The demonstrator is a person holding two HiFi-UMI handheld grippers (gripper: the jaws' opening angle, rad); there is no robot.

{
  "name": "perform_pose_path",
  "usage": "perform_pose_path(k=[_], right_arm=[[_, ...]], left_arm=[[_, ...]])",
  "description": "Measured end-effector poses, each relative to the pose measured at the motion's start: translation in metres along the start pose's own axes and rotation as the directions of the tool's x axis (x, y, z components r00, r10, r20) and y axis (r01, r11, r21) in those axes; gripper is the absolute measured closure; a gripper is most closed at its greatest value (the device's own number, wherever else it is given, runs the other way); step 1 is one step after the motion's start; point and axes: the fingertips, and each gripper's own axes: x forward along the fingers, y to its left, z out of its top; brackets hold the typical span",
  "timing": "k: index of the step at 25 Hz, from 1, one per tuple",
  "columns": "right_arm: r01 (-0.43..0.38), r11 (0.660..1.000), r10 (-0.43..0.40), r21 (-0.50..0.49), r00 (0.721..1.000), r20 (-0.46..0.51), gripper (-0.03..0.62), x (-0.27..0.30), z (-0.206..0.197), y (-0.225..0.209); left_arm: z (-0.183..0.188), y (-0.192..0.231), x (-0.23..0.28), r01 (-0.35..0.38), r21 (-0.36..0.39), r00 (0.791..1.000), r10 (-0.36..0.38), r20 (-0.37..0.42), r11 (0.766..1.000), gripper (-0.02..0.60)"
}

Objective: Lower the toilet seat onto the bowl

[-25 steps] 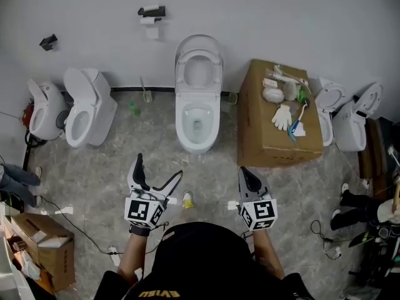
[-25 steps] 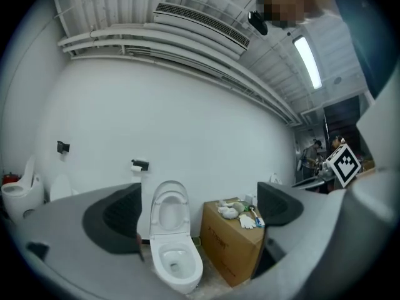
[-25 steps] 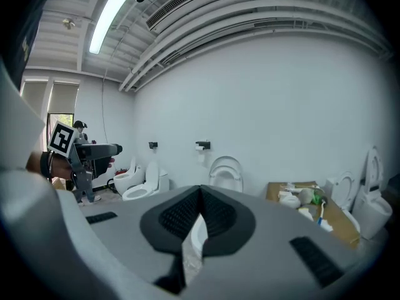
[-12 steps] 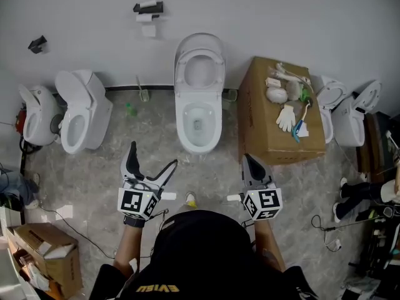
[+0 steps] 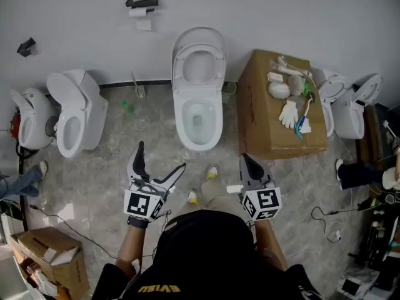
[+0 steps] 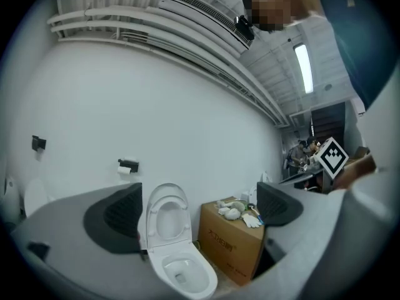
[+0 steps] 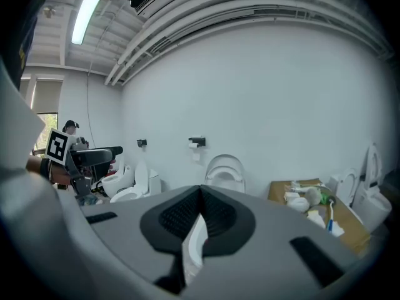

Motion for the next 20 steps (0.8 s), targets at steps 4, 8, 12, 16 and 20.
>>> perform_pose_path(k=[4,8,12,16,20], right_arm=[[-0.004,1.000,0.004,0.003,1.000,-0.008,0.602,0.021,0.002,-0.009],[-0.015,1.000,0.015,0.001,1.000,-0.009,0.602,0.052,0.005,-0.023],[-0.033,0.999,0.033,0.003,0.999,-0.002,0.602,0.090,0.016,-0.039],[-0.061,0.998,0.061,-0.001,0.998,-0.009,0.602,0.128,0.029,-0.053],[-0.102,0.995,0.102,-0.002,0.994,-0.032,0.602,0.166,0.037,-0.071]], left_arm=[[-0.003,0.005,0.021,0.023,0.026,1.000,-0.023,-0.012,0.999,0.002],[-0.008,0.015,0.051,0.019,0.040,1.000,-0.018,-0.021,0.999,0.002],[-0.007,0.024,0.087,0.013,0.025,1.000,-0.012,-0.020,1.000,0.003],[-0.013,0.037,0.122,0.003,0.036,0.999,-0.002,-0.037,0.999,0.003],[-0.004,0.050,0.165,-0.030,-0.004,0.999,0.030,-0.027,1.000,0.003]])
